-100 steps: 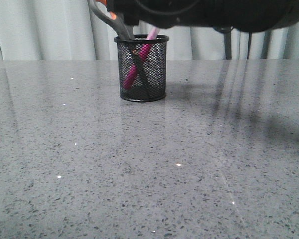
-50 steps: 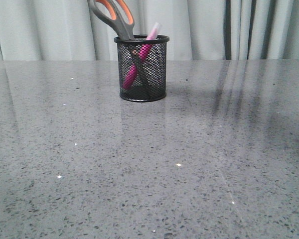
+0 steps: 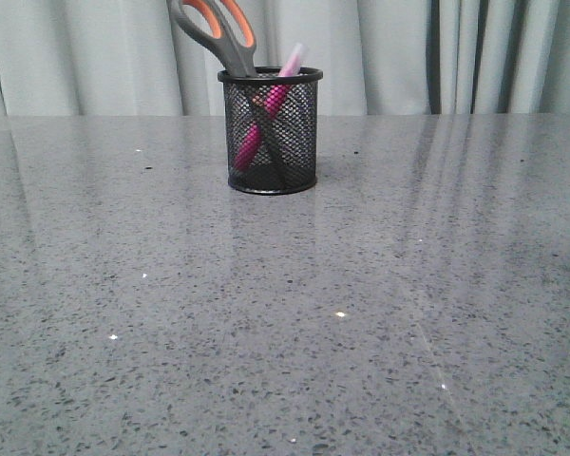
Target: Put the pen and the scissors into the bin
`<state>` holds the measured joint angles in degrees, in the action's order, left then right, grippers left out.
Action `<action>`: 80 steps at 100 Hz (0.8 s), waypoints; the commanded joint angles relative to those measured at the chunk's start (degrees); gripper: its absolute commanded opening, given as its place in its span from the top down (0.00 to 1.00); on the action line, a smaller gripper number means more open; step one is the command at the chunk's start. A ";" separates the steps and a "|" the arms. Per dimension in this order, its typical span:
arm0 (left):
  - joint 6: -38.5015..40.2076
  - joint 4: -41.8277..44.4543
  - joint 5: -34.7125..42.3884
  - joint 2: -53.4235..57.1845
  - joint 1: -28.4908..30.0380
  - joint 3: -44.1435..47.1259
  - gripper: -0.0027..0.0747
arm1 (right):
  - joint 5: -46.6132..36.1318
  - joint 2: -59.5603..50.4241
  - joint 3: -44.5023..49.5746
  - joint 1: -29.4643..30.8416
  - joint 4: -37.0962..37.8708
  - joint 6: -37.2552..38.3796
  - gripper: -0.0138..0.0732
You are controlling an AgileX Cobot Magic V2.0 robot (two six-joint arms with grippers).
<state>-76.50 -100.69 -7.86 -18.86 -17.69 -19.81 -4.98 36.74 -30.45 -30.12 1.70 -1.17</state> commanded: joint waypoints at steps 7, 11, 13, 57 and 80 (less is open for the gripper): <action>0.66 -1.56 -4.33 -0.73 -0.55 -0.33 0.96 | -0.15 -9.80 4.25 2.04 3.64 -0.77 0.92; 0.66 -1.56 -5.23 -0.73 -0.55 -0.33 0.96 | 0.28 -11.70 5.46 2.29 3.93 -0.77 0.92; 0.66 -1.56 -5.51 -0.73 -0.55 -0.33 0.96 | 0.53 -12.78 5.95 2.29 4.09 -0.77 0.92; 0.66 -1.56 -6.65 -0.73 -0.55 -0.33 0.96 | 0.63 -22.70 7.30 2.41 4.63 -0.77 0.92; 0.66 -1.56 -6.65 -0.73 -0.55 -0.33 0.96 | 0.51 -22.70 7.30 2.41 4.63 -0.77 0.92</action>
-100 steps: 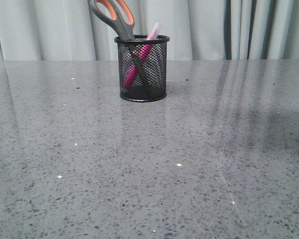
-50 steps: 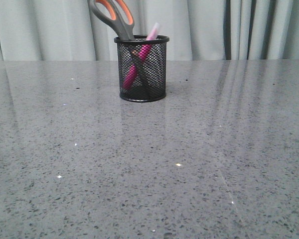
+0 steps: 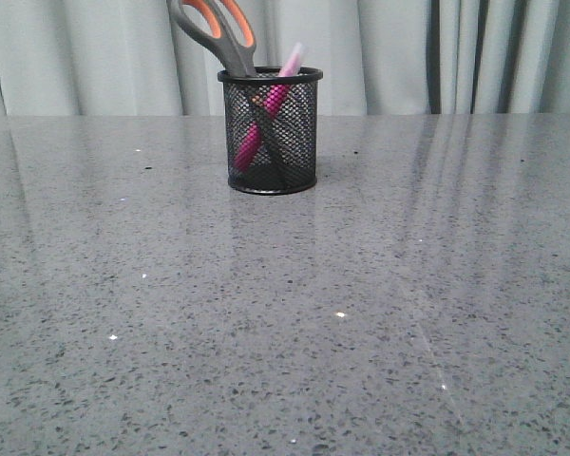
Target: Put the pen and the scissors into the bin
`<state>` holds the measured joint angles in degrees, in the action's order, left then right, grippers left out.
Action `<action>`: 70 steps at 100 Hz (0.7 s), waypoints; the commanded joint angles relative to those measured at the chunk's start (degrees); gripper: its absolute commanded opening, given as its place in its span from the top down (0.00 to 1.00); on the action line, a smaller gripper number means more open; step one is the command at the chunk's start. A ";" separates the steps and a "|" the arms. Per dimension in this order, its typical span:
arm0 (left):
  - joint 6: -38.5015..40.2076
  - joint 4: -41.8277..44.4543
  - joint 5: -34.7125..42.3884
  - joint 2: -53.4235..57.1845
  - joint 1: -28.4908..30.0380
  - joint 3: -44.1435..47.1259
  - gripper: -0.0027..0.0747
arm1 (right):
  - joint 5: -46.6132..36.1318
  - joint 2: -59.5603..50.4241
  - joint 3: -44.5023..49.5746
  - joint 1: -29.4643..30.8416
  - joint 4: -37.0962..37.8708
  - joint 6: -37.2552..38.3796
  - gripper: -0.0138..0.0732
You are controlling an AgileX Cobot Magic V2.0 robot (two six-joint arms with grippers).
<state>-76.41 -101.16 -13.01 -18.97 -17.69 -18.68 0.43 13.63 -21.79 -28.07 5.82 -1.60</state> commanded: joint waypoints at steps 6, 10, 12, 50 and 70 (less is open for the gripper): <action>0.57 -1.08 -1.51 -0.63 -0.55 -1.46 0.96 | -4.90 0.41 -1.36 0.35 0.50 -0.33 0.92; 0.57 -1.08 -1.51 -0.63 -0.55 -1.46 0.96 | -4.90 0.41 -1.36 0.35 0.50 -0.33 0.92; 0.57 -1.08 -1.51 -0.63 -0.55 -1.46 0.96 | -4.90 0.41 -1.36 0.35 0.50 -0.33 0.92; -3.91 3.31 1.11 3.07 -0.55 -0.48 0.96 | -4.90 0.41 -1.36 0.35 0.50 -0.33 0.92; -4.06 3.88 4.32 8.40 -0.55 1.33 0.96 | -4.90 0.41 -1.36 0.35 0.50 -0.33 0.92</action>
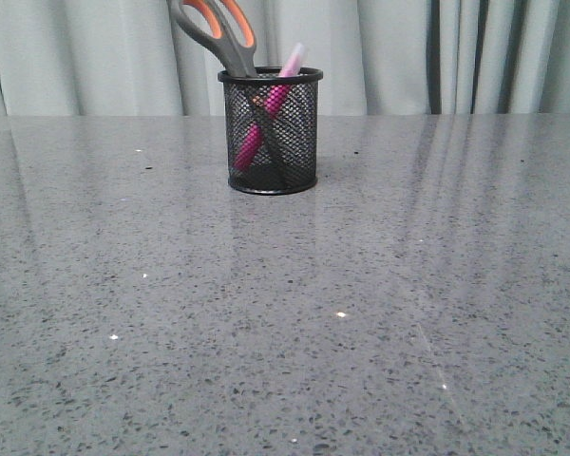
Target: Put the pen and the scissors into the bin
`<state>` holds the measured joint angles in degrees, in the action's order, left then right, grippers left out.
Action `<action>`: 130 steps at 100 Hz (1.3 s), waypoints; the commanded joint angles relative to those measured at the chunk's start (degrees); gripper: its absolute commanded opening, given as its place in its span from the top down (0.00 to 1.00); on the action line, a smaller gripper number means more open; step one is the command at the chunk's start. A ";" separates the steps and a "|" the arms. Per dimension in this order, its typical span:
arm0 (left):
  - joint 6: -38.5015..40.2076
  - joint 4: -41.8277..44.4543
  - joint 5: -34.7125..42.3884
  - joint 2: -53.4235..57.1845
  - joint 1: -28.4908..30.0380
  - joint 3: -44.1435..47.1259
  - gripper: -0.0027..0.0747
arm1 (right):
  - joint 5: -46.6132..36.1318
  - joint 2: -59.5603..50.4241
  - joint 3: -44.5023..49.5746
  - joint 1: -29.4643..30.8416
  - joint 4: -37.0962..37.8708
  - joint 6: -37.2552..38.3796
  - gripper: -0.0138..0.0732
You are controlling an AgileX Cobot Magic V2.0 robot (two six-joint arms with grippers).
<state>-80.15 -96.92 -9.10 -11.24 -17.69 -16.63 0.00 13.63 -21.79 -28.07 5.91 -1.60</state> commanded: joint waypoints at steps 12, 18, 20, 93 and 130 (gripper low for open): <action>-0.77 0.08 2.28 0.81 -0.55 -0.42 0.96 | -4.47 0.41 -1.36 0.35 0.41 -0.33 0.92; -0.60 0.90 2.61 0.81 -0.55 -0.42 0.96 | -4.47 0.41 -1.36 0.35 0.41 -0.33 0.92; -0.21 2.04 2.25 0.81 -0.55 -0.42 0.96 | -4.47 0.41 -1.36 0.35 0.41 -0.33 0.92; 70.05 89.38 12.12 10.43 -0.19 14.70 0.96 | -4.47 0.41 -1.36 0.35 0.41 -0.33 0.92; 70.05 88.72 2.70 12.84 0.11 18.02 0.96 | -4.47 0.41 -1.36 0.35 0.41 -0.33 0.92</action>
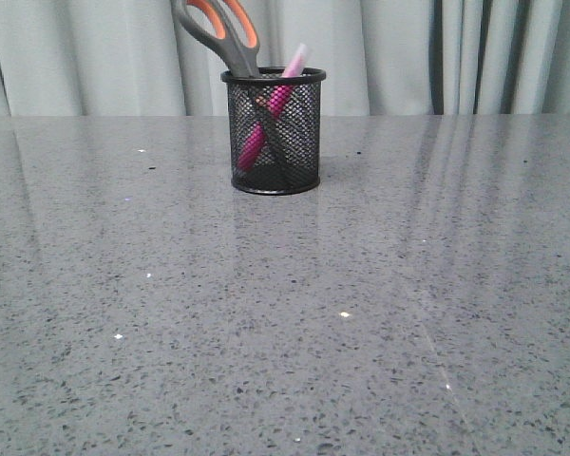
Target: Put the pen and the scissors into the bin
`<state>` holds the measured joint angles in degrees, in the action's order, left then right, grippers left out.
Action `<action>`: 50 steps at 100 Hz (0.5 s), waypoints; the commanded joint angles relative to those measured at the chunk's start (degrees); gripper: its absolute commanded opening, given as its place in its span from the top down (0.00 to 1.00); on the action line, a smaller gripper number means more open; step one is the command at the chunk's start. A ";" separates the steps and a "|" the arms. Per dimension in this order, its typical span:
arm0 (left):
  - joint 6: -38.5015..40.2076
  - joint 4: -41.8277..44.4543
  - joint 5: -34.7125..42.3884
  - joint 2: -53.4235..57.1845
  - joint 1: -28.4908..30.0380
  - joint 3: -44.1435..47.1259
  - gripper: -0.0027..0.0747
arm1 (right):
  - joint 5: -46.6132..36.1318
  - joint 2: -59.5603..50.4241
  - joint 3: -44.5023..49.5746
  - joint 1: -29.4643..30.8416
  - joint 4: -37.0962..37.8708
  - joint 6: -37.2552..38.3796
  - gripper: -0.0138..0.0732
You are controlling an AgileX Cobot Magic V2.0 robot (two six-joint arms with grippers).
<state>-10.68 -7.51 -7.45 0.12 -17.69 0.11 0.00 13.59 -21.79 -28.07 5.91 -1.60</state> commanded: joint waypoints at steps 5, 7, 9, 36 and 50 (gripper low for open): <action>0.58 -0.69 -1.06 1.48 0.70 1.28 0.96 | -4.47 0.44 -1.36 0.35 0.41 -0.33 0.92; 0.58 -0.69 -2.09 1.48 0.92 1.28 0.96 | -4.47 0.44 -1.36 0.35 0.41 -0.33 0.92; 0.58 -0.69 -3.18 1.48 1.28 1.28 0.96 | -4.47 0.44 -1.36 0.35 0.41 -0.33 0.92; 0.58 -0.69 -7.76 1.48 4.47 1.28 0.96 | -4.47 0.44 -1.36 0.35 0.41 -0.33 0.92; 0.58 -0.69 -7.76 1.48 4.86 1.28 0.96 | -4.47 0.44 -1.36 0.35 0.41 -0.33 0.92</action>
<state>-10.68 -7.51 -18.98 0.12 -13.06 0.11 0.00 13.59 -21.79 -28.07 5.91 -1.60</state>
